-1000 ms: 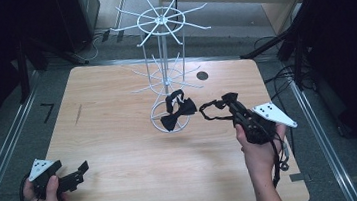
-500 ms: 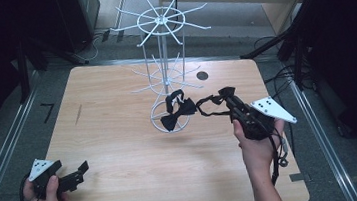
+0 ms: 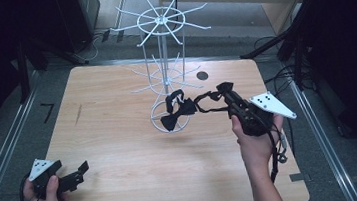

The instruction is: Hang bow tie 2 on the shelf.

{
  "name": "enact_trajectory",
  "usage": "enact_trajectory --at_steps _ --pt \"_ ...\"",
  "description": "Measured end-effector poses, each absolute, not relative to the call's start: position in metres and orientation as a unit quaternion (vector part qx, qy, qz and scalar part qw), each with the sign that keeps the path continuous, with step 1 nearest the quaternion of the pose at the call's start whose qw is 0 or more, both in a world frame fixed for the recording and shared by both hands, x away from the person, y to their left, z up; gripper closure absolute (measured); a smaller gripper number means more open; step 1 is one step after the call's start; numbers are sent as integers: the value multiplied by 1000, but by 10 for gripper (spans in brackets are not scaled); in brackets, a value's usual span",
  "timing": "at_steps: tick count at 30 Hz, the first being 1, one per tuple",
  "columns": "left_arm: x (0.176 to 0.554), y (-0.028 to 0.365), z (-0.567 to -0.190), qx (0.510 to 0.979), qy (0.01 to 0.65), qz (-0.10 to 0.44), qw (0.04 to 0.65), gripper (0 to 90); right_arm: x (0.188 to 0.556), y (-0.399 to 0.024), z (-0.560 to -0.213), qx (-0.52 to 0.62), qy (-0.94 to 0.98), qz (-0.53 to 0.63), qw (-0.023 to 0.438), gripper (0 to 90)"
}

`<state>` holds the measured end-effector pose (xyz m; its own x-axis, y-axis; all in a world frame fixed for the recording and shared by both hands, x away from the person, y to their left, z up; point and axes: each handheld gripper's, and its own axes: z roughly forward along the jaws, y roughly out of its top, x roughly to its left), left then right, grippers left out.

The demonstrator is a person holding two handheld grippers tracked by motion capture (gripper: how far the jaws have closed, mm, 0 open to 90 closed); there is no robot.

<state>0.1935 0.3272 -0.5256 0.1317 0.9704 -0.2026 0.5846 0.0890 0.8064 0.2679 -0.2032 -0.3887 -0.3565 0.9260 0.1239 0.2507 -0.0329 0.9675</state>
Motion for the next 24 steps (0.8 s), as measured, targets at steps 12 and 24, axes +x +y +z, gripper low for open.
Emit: enact_trajectory --at_steps 12,24 --pt "194 328 -526 632 615 234 409 10 274 -195 -377 467 622 547 308 780" --pt "194 328 -526 632 615 234 409 10 286 -188 -375 470 623 547 303 780"
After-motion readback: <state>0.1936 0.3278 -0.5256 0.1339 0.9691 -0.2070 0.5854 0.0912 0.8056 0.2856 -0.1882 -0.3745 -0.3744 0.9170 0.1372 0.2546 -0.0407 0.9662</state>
